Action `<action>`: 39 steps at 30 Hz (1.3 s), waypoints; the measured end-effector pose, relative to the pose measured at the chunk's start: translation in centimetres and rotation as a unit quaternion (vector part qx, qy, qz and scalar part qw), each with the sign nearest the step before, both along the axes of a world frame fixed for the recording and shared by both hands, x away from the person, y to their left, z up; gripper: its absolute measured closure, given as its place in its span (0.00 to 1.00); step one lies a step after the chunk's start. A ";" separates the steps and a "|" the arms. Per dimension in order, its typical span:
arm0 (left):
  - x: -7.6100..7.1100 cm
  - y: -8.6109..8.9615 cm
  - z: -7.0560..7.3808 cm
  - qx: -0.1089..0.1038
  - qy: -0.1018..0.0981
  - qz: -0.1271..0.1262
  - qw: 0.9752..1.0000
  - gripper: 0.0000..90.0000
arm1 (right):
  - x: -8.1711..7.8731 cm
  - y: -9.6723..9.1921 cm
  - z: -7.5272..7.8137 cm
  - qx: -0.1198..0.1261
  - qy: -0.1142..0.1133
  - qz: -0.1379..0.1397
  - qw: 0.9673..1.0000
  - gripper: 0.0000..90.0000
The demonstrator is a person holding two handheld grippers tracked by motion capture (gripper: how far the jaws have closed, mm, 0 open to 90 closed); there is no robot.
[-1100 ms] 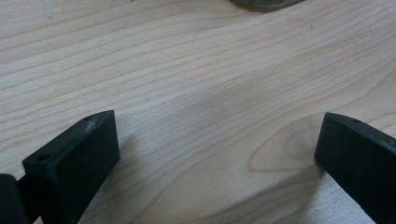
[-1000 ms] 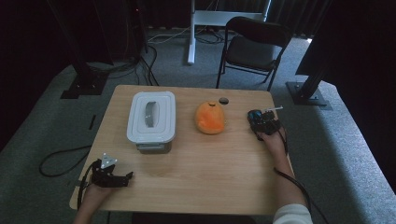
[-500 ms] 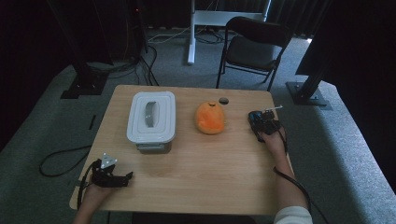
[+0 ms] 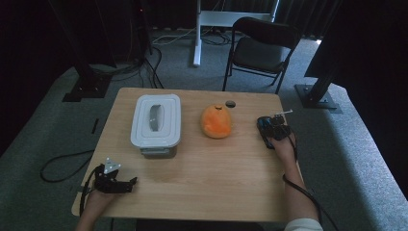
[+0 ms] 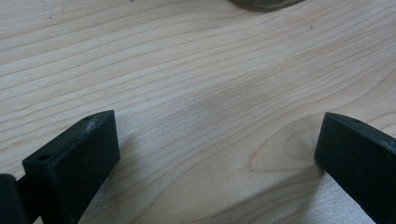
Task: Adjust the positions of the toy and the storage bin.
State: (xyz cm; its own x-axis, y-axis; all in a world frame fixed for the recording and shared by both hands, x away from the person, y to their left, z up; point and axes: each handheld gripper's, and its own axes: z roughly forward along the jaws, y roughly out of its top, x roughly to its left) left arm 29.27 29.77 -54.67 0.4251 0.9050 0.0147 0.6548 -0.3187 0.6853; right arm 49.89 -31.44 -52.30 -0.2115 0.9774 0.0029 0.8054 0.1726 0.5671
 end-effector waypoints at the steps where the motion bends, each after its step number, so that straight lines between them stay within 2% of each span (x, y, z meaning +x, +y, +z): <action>1: 0.0 0.0 0.0 0.000 0.000 0.000 1.000 0.00 | -0.1 0.1 0.1 -0.006 -0.001 -0.002 1.000 0.30; 5: 0.0 0.0 0.0 0.001 0.000 0.000 1.000 0.00 | -0.7 0.0 0.9 -0.006 0.004 -0.004 1.000 0.30; 6: 0.0 0.0 0.0 0.000 0.000 0.000 1.000 0.00 | -1.0 0.0 1.1 -0.011 -0.001 -0.006 1.000 0.30; 9: 0.0 0.0 0.0 0.001 0.000 0.000 1.000 0.00 | -1.9 -0.3 1.8 -0.003 -0.005 -0.019 1.000 0.30; 11: 0.0 0.0 0.0 0.000 0.000 0.000 1.000 0.00 | -2.6 -0.5 2.2 -0.006 -0.004 -0.026 1.000 0.30; 15: 0.0 0.0 0.0 0.001 0.000 0.000 1.000 0.00 | -4.7 -0.8 3.0 -0.009 -0.014 -0.034 0.999 0.30; 21: -0.1 0.0 0.0 0.001 0.000 0.001 1.000 0.00 | -8.1 -1.5 4.2 0.003 -0.033 -0.043 0.999 0.30; 23: -0.1 0.0 0.0 0.001 0.000 0.001 1.000 0.00 | -8.5 -1.5 4.4 0.001 -0.036 -0.044 0.998 0.30; 25: -0.1 0.0 0.0 0.001 0.000 0.001 1.000 0.00 | -10.4 -2.0 4.8 0.000 -0.040 -0.046 0.998 0.30; 29: -0.1 0.0 0.0 0.000 0.001 0.003 1.000 0.00 | -12.3 -2.7 4.7 -0.001 -0.042 -0.056 0.998 0.30; 31: -0.1 0.0 0.0 0.000 0.001 0.003 1.000 0.00 | -13.1 -2.9 4.4 0.010 -0.038 -0.060 0.997 0.30; 37: -0.1 0.0 0.0 0.000 0.001 0.003 1.000 0.00 | -14.8 -2.7 3.1 -0.010 -0.024 -0.060 0.998 0.30; 39: -0.1 0.0 0.0 0.000 0.001 0.004 1.000 0.00 | -15.2 -2.9 2.6 -0.004 -0.017 -0.064 0.998 0.30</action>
State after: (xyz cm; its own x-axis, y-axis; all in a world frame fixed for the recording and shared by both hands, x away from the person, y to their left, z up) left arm 29.17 29.73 -54.67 0.4173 0.9087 0.0142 0.6586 -0.3132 0.6842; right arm 34.67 -34.35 -49.68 -0.0850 0.9963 -0.0096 0.8017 0.0741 0.5931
